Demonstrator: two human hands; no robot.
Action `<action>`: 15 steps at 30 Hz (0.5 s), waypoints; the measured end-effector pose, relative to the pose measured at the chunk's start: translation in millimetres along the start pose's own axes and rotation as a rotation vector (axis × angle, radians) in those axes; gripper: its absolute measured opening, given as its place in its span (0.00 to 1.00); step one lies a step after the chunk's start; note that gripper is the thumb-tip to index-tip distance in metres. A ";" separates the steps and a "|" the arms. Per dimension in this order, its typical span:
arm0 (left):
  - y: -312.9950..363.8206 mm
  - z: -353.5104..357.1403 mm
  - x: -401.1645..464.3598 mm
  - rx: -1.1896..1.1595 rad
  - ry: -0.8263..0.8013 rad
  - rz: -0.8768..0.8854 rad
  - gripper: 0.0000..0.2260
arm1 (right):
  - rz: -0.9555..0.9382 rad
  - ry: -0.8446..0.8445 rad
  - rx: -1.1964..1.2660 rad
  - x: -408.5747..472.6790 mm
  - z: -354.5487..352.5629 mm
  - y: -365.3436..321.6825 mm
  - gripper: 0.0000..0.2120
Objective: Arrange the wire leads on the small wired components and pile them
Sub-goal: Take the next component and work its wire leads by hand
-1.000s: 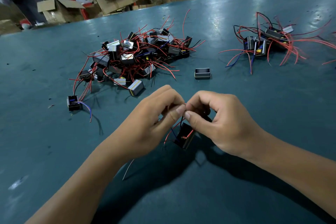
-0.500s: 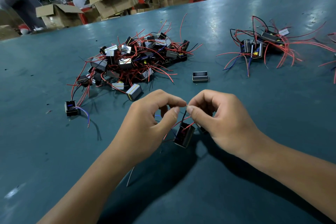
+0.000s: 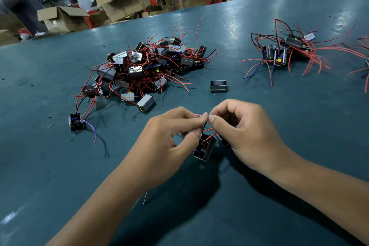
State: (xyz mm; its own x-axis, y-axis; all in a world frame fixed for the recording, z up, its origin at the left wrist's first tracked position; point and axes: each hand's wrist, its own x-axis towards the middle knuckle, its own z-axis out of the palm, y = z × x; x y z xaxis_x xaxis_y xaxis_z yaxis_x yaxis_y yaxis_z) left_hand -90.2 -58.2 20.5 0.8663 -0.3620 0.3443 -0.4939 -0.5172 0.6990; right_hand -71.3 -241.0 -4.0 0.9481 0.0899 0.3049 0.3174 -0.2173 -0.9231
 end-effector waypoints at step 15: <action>-9.1 1.9 3.3 0.058 0.089 -0.044 0.08 | 0.000 -0.012 0.005 -0.1 -0.2 2.6 0.06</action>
State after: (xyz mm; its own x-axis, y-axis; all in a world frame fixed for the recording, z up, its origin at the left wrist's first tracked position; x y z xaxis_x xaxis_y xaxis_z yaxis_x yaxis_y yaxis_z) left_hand -82.9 -56.2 14.1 0.8893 -0.2690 0.3699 -0.4564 -0.5763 0.6779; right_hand -70.5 -241.8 -6.4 0.9477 0.1012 0.3025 0.3177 -0.2120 -0.9242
